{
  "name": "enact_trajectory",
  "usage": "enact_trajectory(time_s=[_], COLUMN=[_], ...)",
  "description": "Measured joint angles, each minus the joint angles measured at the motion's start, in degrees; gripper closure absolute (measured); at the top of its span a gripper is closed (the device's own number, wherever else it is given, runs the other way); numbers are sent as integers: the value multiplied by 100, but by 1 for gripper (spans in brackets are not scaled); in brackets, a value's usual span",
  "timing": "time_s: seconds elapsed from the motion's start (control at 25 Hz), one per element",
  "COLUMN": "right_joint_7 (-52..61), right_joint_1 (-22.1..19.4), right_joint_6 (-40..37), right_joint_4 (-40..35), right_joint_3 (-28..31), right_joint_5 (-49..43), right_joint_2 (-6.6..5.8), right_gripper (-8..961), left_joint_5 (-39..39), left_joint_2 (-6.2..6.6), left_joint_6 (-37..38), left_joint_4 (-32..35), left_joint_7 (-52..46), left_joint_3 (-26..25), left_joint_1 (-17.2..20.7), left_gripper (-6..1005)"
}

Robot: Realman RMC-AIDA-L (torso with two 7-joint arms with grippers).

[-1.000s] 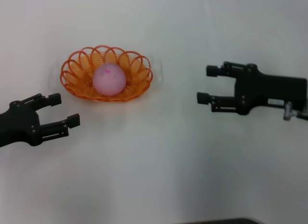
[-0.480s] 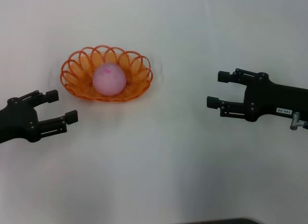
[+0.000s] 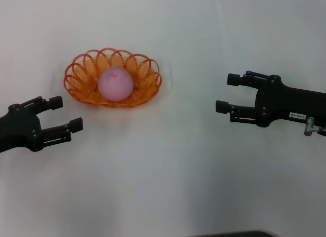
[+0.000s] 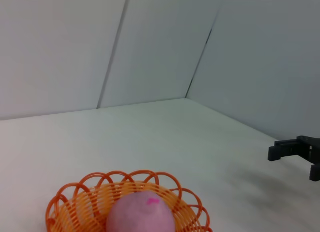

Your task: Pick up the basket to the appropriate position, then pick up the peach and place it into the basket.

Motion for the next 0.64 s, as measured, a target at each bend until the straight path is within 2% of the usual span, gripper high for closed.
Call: enact_trajectory(time_s=[0.64], right_joint_7=[19], right_joint_1=[57], right_joint_6=[4], right_joint_4=[4], right_joint_3=[-30], right_joint_5=[0], right_joint_2=[38], right_gripper=[117], left_joint_5=[12], left_joint_2=[0], left_joint_6=[49], left_joint_4=[0], left_joint_7=[-13], left_joint_3=[-14], left_joint_1=[5], left_gripper=[122])
